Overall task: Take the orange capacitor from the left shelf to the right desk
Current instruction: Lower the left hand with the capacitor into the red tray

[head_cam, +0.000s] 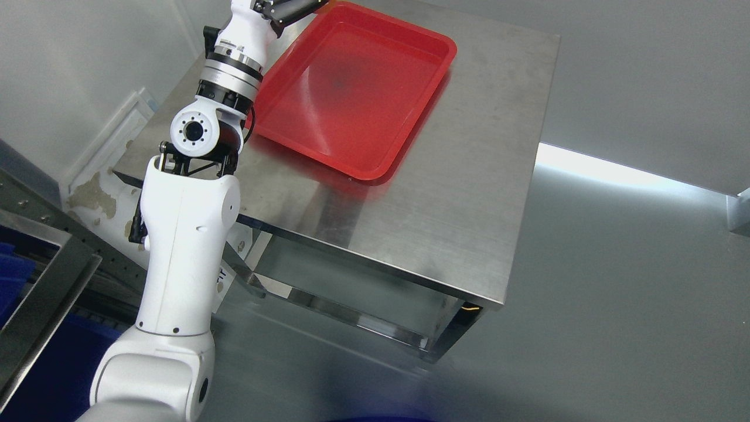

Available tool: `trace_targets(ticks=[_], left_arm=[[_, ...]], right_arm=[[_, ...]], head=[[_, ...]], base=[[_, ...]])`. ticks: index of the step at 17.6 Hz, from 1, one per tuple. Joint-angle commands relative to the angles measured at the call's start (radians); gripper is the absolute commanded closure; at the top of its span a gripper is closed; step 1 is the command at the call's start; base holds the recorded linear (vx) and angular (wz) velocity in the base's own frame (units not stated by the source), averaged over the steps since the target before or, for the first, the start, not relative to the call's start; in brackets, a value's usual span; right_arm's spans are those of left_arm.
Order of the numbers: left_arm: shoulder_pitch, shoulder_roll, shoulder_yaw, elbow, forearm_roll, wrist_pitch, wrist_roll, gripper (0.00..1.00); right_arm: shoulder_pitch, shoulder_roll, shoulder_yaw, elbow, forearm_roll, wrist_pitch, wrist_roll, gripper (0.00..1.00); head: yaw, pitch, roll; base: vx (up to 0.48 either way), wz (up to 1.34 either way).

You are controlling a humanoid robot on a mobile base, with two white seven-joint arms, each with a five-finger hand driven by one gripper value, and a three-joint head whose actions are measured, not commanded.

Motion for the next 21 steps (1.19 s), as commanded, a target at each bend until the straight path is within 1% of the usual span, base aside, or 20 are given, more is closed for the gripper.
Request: trace_targets(ticks=[1, 4, 9, 11, 15, 17, 21], left_arm=[[-0.096, 0.017, -0.112, 0.359, -0.009, 0.003, 0.011, 0.94], [-0.087, 0.017, -0.155, 0.402, -0.011, 0.001, 0.011, 0.93], [-0.039, 0.017, -0.155, 0.408, -0.009, 0.003, 0.009, 0.93], [-0.001, 0.017, -0.147, 0.39, -0.009, 0.001, 0.008, 0.91], [0.061, 0.017, -0.112, 0.292, -0.009, 0.003, 0.001, 0.91], [0.061, 0.017, -0.089, 0.27, -0.009, 0.003, -0.003, 0.9], [0.065, 0.017, -0.092, 0.267, -0.008, 0.003, -0.005, 0.87]], right_arm=[[0.022, -0.018, -0.012, -0.017, 0.006, 0.001, 0.0, 0.0], [0.022, -0.018, -0.012, -0.017, 0.006, 0.001, 0.0, 0.0], [0.022, -0.018, -0.012, -0.017, 0.006, 0.001, 0.0, 0.0], [0.022, -0.018, -0.012, -0.017, 0.006, 0.001, 0.0, 0.0], [0.022, -0.018, -0.012, -0.017, 0.006, 0.001, 0.0, 0.0], [0.022, -0.018, -0.012, -0.017, 0.006, 0.001, 0.0, 0.0], [0.022, -0.018, -0.012, -0.017, 0.006, 0.001, 0.0, 0.0]], head=[[0.0, 0.0, 0.0], [0.0, 0.0, 0.0], [0.0, 0.0, 0.0], [0.0, 0.0, 0.0], [0.0, 0.0, 0.0], [0.0, 0.0, 0.0], [0.0, 0.0, 0.0]], base=[[0.142, 0.0], [0.126, 0.0], [0.069, -0.02], [0.011, -0.02], [-0.011, 0.02], [-0.014, 0.02], [-0.003, 0.0]])
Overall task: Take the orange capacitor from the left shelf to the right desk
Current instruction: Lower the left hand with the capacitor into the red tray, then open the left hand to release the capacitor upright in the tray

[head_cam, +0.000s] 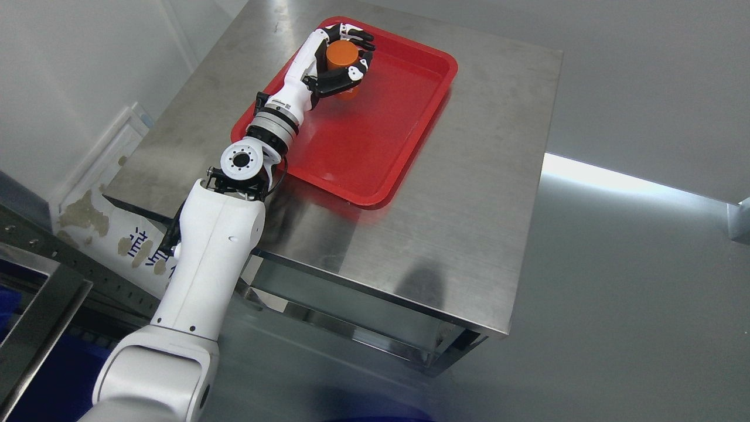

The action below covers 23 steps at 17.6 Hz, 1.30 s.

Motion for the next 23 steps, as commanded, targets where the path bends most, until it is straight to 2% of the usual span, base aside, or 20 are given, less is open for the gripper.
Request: trace_targets(ticks=[1, 4, 7, 11, 12, 13, 18, 23], left_arm=[[0.03, 0.017, 0.004, -0.016, 0.001, 0.0, -0.002, 0.87], [0.03, 0.017, -0.021, -0.016, 0.001, 0.001, -0.004, 0.86], [0.03, 0.017, -0.027, -0.016, 0.001, 0.004, -0.004, 0.78], [0.03, 0.017, -0.025, -0.016, 0.001, 0.013, -0.008, 0.56], [0.03, 0.017, -0.024, -0.018, 0.001, 0.013, -0.013, 0.49], [0.03, 0.017, -0.024, -0.019, 0.003, 0.012, -0.028, 0.37], [0.016, 0.017, -0.001, -0.088, 0.003, 0.007, -0.076, 0.01], [0.039, 0.017, 0.141, -0.255, 0.003, 0.021, -0.076, 0.0]], right_arm=[[0.021, -0.017, -0.012, -0.017, 0.006, 0.001, 0.0, 0.0], [0.021, -0.017, -0.012, -0.017, 0.006, 0.001, 0.0, 0.0], [0.021, -0.017, -0.012, -0.017, 0.006, 0.001, 0.0, 0.0], [0.021, -0.017, -0.012, -0.017, 0.006, 0.001, 0.0, 0.0], [0.021, -0.017, -0.012, -0.017, 0.006, 0.001, 0.0, 0.0], [0.021, -0.017, -0.012, -0.017, 0.006, 0.001, 0.0, 0.0], [0.021, -0.017, -0.012, -0.017, 0.006, 0.001, 0.0, 0.0], [0.021, -0.017, -0.012, -0.017, 0.006, 0.001, 0.0, 0.0]], head=[[0.0, 0.0, 0.0], [0.0, 0.0, 0.0], [0.0, 0.0, 0.0], [0.0, 0.0, 0.0], [0.0, 0.0, 0.0], [0.0, 0.0, 0.0], [0.0, 0.0, 0.0], [0.0, 0.0, 0.0]], base=[[0.0, 0.0], [0.0, 0.0], [0.0, 0.0], [0.0, 0.0], [0.0, 0.0], [0.0, 0.0], [0.0, 0.0], [0.0, 0.0]])
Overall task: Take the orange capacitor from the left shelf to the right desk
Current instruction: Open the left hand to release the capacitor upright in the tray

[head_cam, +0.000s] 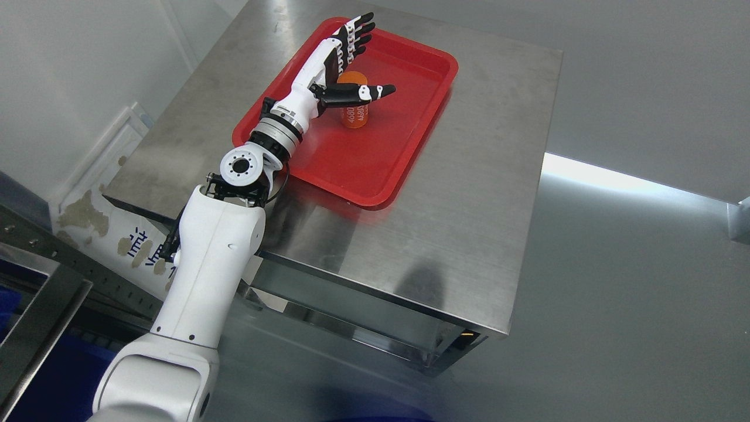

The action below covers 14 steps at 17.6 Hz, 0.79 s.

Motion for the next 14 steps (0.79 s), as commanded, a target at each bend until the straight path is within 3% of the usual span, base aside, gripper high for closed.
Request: trace_targets(ticks=[1, 5, 8, 10, 14], left_arm=[[0.023, 0.017, 0.162, -0.202, 0.002, 0.008, -0.002, 0.0], [0.077, 0.017, 0.348, -0.323, 0.008, 0.127, -0.002, 0.0], [0.159, 0.017, 0.42, -0.458, 0.014, 0.219, 0.001, 0.0], [0.251, 0.017, 0.414, -0.544, 0.014, 0.216, 0.004, 0.0], [0.406, 0.017, 0.405, -0.555, 0.014, 0.091, 0.12, 0.0]], right_arm=[[0.021, -0.017, -0.012, -0.017, 0.006, 0.001, 0.0, 0.0], [0.021, -0.017, -0.012, -0.017, 0.006, 0.001, 0.0, 0.0], [0.021, -0.017, -0.012, -0.017, 0.006, 0.001, 0.0, 0.0], [0.021, -0.017, -0.012, -0.017, 0.006, 0.001, 0.0, 0.0], [0.021, -0.017, -0.012, -0.017, 0.008, 0.001, 0.0, 0.0]], head=[[0.0, 0.0, 0.0], [0.0, 0.0, 0.0], [0.0, 0.0, 0.0], [0.0, 0.0, 0.0], [0.0, 0.0, 0.0]], base=[[0.0, 0.0], [0.0, 0.0], [0.0, 0.0], [0.0, 0.0], [0.0, 0.0]])
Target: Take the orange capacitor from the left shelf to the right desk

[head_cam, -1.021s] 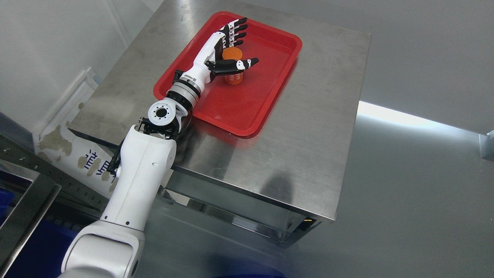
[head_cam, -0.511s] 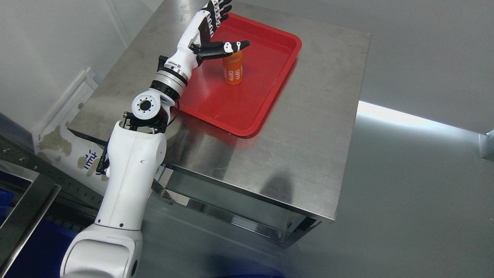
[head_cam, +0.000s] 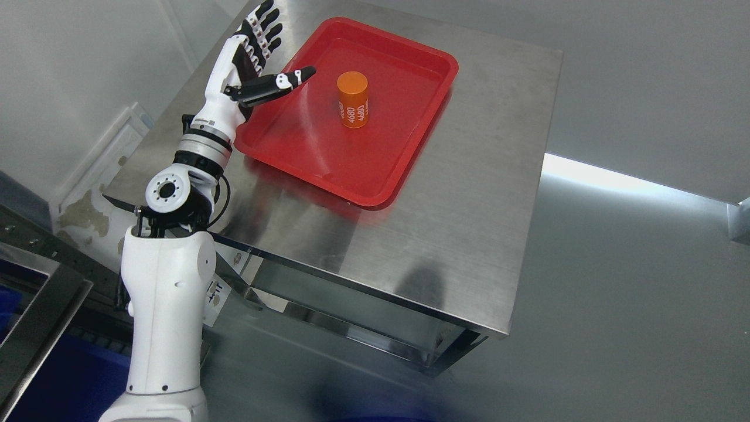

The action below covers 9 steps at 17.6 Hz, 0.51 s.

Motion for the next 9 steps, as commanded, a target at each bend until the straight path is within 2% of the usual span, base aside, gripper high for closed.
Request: trace_targets(ticks=[1, 3, 7, 9], left_arm=[[0.207, 0.018, 0.121, -0.214, 0.002, -0.105, 0.091, 0.0], [0.26, 0.018, 0.116, -0.214, 0.002, -0.163, 0.099, 0.0], [0.3, 0.018, 0.108, -0.214, 0.002, -0.347, 0.102, 0.0], [0.309, 0.018, 0.108, -0.214, 0.002, -0.375, 0.107, 0.0]], right_arm=[[0.022, -0.017, -0.012, -0.017, 0.006, 0.001, 0.0, 0.0], [0.022, -0.017, -0.012, -0.017, 0.006, 0.001, 0.0, 0.0], [0.022, -0.017, -0.012, -0.017, 0.006, 0.001, 0.0, 0.0], [0.022, -0.017, -0.012, -0.017, 0.006, 0.001, 0.0, 0.0]], head=[[0.0, 0.0, 0.0], [0.0, 0.0, 0.0], [0.0, 0.0, 0.0], [0.0, 0.0, 0.0]], base=[[0.0, 0.0], [0.0, 0.0], [0.0, 0.0], [0.0, 0.0]])
